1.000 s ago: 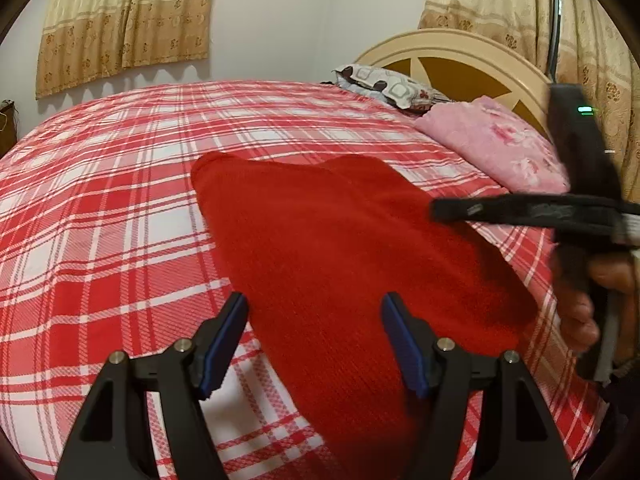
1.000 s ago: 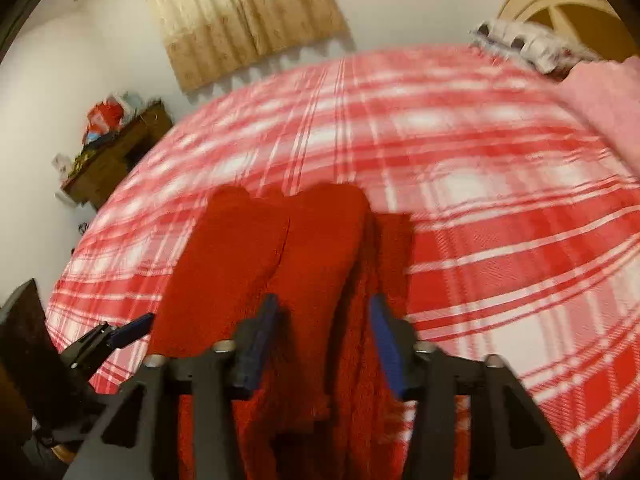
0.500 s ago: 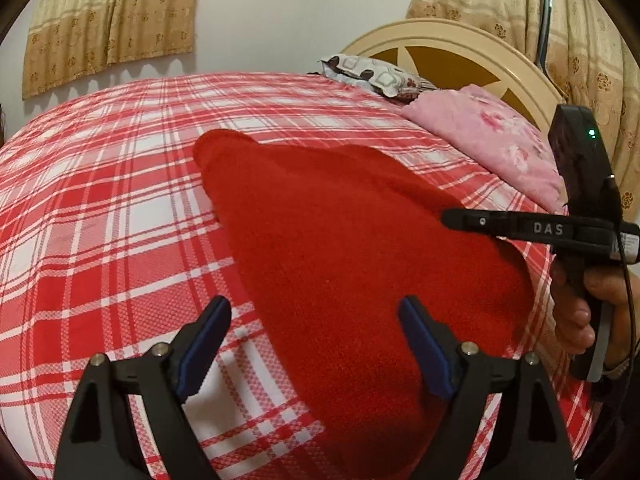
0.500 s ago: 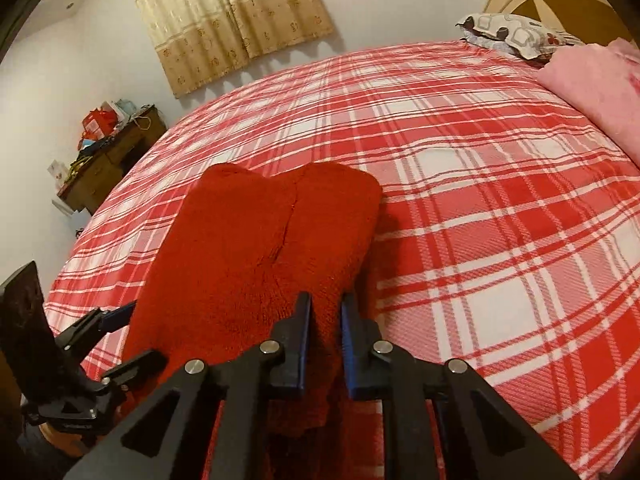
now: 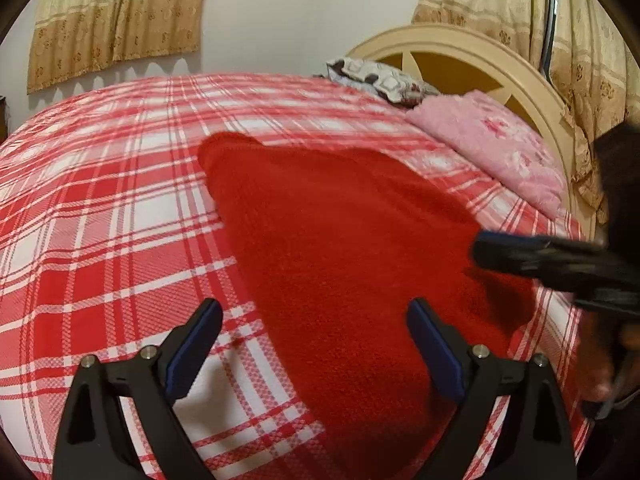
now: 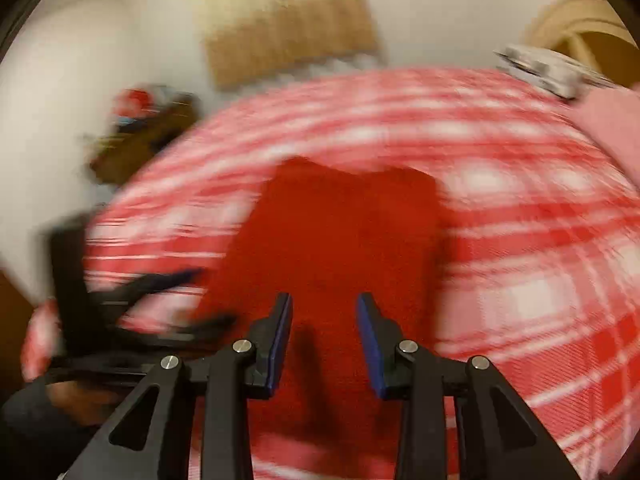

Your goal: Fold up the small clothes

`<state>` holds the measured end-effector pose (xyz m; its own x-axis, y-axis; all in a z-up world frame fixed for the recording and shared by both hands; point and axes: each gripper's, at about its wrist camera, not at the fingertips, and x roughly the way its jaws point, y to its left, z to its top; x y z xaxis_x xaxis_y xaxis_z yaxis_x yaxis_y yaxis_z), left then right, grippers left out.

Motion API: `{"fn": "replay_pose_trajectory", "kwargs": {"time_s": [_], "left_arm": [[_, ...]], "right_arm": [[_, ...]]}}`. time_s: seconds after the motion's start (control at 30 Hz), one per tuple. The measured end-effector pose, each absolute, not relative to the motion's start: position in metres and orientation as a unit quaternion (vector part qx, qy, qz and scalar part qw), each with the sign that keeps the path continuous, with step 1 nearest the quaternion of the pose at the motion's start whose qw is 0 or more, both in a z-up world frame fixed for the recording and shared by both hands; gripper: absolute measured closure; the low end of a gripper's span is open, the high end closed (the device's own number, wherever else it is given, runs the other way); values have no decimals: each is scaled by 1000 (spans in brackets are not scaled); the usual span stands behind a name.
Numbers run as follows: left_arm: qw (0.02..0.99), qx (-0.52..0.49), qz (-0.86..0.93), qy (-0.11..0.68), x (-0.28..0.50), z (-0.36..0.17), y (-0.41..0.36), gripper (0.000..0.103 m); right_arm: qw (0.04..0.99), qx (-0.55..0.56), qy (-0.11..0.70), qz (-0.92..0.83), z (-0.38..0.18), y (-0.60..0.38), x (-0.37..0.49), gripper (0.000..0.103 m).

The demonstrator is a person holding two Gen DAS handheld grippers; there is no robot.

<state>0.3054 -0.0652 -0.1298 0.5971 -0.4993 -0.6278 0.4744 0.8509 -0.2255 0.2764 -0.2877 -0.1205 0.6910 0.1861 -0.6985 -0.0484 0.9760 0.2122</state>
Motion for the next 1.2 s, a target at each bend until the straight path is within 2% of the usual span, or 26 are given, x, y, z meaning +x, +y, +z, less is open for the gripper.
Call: {"fn": "replay_pose_trajectory", "kwargs": {"time_s": [0.07,0.43,0.63,1.2], "left_arm": [[898,-28,-272,345,303,-127,-60,0],[894,-2,-247,375,310,-136,-69,0],[891,-6,-247,380,311,-137,-69,0],[888,-1,-246,389,310,-138,-73,0]], "right_arm": [[906,128,397,77,-131,-304,278,69],[923,37,376,73,-102,-275,291,68],[903,71,418,66,-129,-295,322,68],[917,80,380,89,-138,-307,299,68]]}}
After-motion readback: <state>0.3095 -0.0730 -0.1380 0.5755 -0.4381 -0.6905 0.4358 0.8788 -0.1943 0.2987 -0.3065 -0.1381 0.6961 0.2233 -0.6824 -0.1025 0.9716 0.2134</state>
